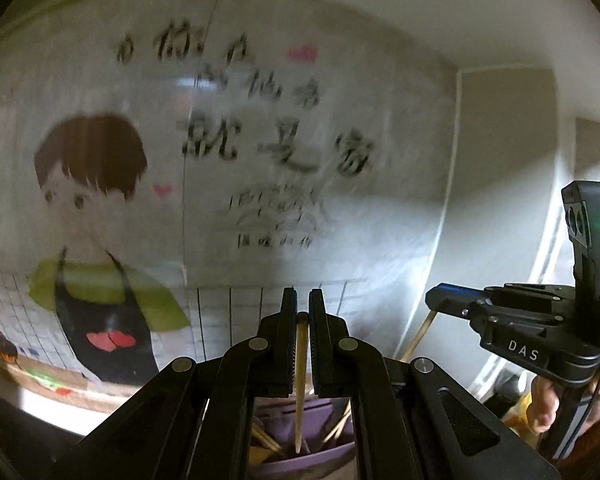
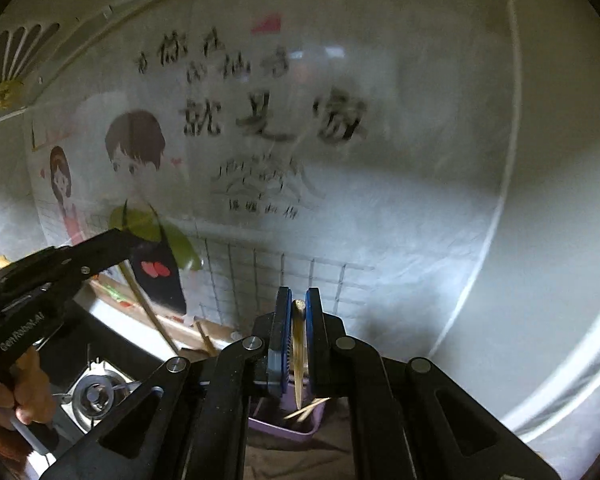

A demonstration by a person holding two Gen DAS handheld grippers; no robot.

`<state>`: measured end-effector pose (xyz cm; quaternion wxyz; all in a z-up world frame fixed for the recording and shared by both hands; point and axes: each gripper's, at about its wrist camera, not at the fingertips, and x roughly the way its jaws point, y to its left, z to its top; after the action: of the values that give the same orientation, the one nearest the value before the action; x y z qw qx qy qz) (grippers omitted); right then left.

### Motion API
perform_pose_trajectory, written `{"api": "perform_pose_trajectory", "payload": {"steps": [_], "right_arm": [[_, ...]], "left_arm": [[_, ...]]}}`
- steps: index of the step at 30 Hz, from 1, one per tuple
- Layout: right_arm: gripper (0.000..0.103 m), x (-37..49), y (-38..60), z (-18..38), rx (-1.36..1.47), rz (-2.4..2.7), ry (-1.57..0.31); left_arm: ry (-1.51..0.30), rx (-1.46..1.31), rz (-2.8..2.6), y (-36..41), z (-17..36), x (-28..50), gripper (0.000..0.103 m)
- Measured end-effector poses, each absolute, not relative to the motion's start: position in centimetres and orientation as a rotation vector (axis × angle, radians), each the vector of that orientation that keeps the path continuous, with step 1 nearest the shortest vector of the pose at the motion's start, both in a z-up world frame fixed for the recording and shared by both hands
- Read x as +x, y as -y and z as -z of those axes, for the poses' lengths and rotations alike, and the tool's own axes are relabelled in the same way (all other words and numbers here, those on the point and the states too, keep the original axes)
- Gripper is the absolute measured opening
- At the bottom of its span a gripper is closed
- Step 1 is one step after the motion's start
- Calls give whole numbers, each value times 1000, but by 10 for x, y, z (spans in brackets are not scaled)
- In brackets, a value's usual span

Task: Organize utensils
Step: 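Carry both held chopsticks up over the purple caddy, then open both tools to drop the chopsticks into the caddy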

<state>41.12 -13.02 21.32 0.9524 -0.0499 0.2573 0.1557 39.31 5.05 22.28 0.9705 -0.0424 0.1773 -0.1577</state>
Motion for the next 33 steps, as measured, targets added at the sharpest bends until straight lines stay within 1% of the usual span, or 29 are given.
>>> {"api": "perform_pose_trajectory", "payload": {"steps": [9,17,20,24,27,28,29,30,32,33], "right_arm": [[6,466,122,-144,-76,-353,-676],[6,492,121,-100,-67,-363,-779],[6,501,122,-88,-56,-365,-808],[7,503,126,-84,-60,-340,-797],[8,505,128,-79,-54,-336,-821],[9,505,129,-77,-51,-334,-822],[13,505,130,-77,-51,-329,-818],[20,503,131,-77,-53,-324,-807],[29,497,133,-83,-60,-309,-778],[31,494,134,-87,-65,-304,-759]], "left_arm": [[-481,-126,308,-48,-157,445,6],[-586,-127,297,-42,-106,478,6],[-644,-147,294,-42,-87,487,6],[-709,-202,274,-46,-69,498,8],[-730,-251,277,-51,-66,500,8],[-726,-251,269,-52,-68,500,8],[-721,-246,260,-52,-72,498,8],[-712,-236,248,-51,-75,496,8],[-694,-225,253,-52,-83,490,8],[-685,-219,255,-52,-87,487,8]]}}
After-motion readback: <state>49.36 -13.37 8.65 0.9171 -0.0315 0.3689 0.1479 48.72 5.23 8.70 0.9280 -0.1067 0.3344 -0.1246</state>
